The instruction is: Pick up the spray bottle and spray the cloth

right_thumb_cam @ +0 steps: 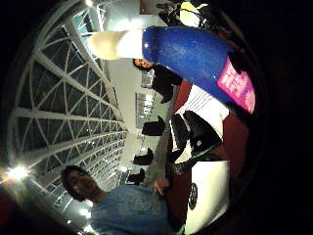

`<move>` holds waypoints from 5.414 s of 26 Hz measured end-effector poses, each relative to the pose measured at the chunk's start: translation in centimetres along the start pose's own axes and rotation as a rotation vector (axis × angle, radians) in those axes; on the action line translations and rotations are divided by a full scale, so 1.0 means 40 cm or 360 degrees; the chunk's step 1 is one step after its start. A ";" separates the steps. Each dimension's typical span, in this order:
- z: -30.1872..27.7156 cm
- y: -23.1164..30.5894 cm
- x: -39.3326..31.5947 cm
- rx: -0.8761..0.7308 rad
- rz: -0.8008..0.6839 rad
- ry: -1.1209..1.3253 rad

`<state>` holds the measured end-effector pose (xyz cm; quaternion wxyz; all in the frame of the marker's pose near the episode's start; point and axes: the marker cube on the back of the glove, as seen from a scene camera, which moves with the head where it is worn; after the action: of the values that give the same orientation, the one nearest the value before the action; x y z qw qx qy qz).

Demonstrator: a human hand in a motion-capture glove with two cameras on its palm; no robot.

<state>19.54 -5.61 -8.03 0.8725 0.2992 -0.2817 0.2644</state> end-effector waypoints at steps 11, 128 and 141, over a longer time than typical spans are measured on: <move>0.061 -0.062 0.020 0.0303 -0.0131 0.0249; 0.767 0.466 -0.501 -0.0922 -0.0611 -0.0381; 0.839 0.508 -0.447 -0.0908 -0.0705 -0.0278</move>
<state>-16.97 -19.52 10.14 0.9295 0.1191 -0.3459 -0.0467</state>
